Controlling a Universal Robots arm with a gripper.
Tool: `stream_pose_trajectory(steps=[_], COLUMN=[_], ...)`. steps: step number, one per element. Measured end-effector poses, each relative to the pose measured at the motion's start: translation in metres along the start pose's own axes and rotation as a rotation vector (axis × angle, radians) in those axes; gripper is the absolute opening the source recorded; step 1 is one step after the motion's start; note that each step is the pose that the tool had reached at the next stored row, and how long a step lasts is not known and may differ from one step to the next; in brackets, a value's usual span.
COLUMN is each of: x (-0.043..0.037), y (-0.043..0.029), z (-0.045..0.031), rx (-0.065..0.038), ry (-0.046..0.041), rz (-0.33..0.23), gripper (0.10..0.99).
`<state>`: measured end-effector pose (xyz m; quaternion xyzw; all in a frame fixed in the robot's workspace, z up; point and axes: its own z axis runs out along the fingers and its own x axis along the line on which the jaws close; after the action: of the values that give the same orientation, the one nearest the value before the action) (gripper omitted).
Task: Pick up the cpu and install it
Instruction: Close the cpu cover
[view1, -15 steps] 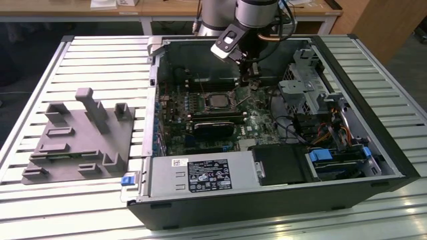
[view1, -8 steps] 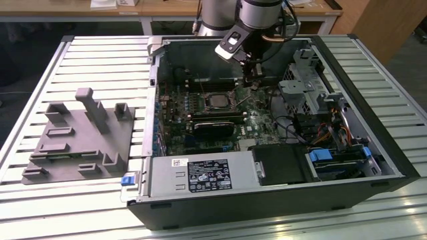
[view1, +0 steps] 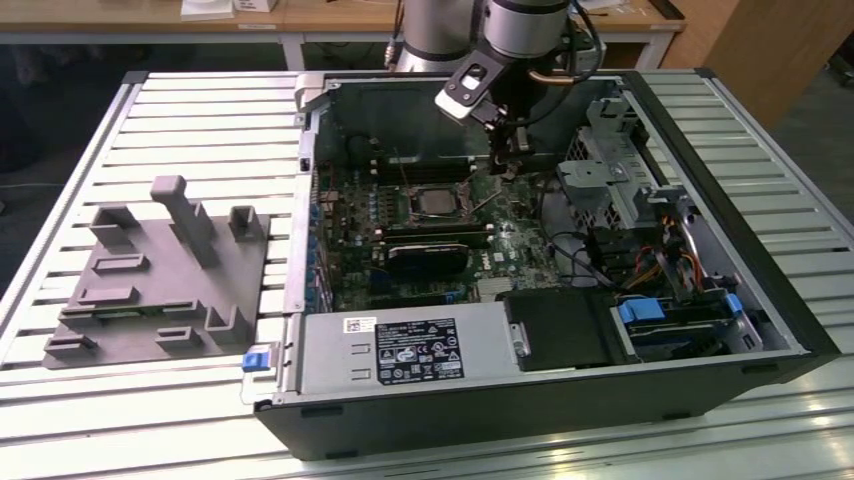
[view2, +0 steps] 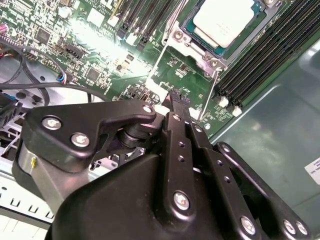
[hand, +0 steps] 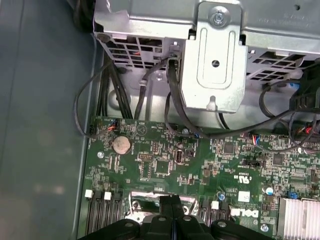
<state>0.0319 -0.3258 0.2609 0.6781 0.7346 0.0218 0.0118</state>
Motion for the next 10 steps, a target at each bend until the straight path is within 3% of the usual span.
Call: stream_pose_trajectory(steps=[10], x=[0.0012], y=[0.0132], z=[0.002], rx=[0.001], ry=[0.0001], rz=[0.004], gripper=[0.106])
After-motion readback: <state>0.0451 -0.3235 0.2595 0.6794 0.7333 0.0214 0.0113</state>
